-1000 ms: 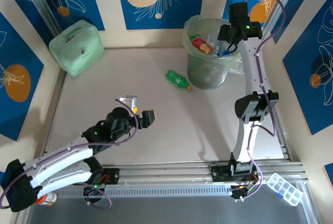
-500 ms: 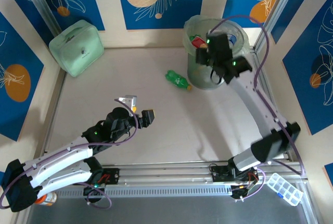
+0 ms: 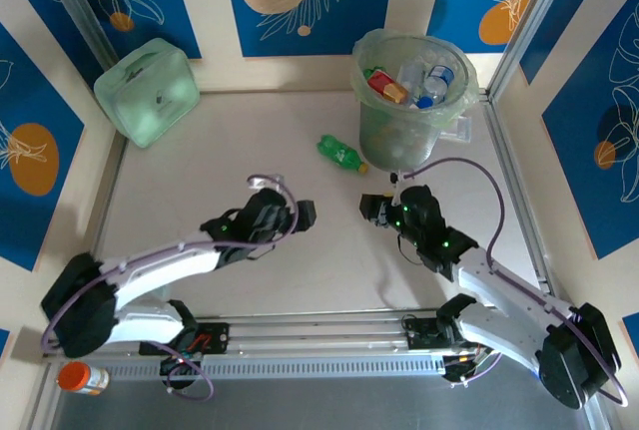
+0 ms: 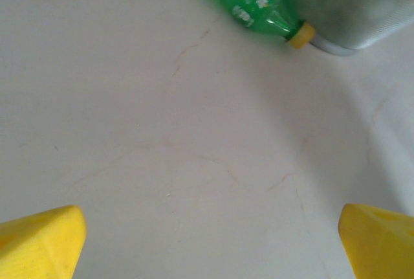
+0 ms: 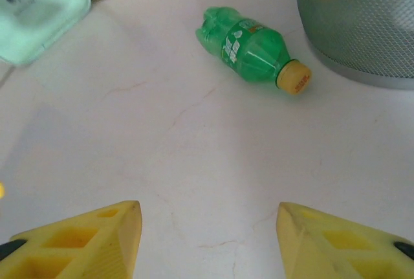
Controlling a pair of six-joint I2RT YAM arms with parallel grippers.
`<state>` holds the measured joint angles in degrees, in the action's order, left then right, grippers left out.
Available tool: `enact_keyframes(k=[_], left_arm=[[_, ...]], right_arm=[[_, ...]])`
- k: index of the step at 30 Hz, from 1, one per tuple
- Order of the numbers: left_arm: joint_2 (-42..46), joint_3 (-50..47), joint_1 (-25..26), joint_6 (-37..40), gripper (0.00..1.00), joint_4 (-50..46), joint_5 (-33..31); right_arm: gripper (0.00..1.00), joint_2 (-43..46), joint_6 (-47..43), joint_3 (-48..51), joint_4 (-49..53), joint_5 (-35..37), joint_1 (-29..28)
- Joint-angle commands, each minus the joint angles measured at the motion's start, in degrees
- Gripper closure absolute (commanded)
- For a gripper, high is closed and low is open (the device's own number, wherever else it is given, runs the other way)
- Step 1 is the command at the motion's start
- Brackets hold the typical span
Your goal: Put the plastic bottles in the bin
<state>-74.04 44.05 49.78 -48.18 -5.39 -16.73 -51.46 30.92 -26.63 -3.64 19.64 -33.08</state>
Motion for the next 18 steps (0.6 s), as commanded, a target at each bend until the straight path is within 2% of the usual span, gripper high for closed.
enact_keyframes(k=[1, 5, 9, 13, 15, 18], left_arm=[[-7.1, 9.3, -0.2, -9.9, 0.01, -7.5, -1.6], [-17.3, 20.0, -2.7, -10.2, 0.01, -8.0, 1.1], [-27.8, 30.9, -7.2, -14.8, 0.01, -12.6, 4.6], [-36.9, 41.7, -9.4, -14.2, 0.01, -13.7, 7.7], [-40.7, 47.2, -10.0, -13.9, 0.01, -15.8, 7.1], [-45.0, 50.9, -11.3, -14.6, 0.01, -13.5, 8.5]], right_arm=[[0.42, 5.6, 4.5, 1.8, -11.3, 3.8, -0.7], [0.42, 11.4, 6.4, 3.6, -8.6, 9.8, -1.1], [0.43, 16.7, 7.4, 6.5, -9.9, 12.2, -0.8], [0.43, 18.1, 7.2, 6.1, -9.2, 11.9, -0.1], [0.43, 18.2, 7.4, 6.2, -9.0, 11.8, 0.2], [0.43, 18.3, 7.9, 6.2, -8.7, 11.5, 1.0]])
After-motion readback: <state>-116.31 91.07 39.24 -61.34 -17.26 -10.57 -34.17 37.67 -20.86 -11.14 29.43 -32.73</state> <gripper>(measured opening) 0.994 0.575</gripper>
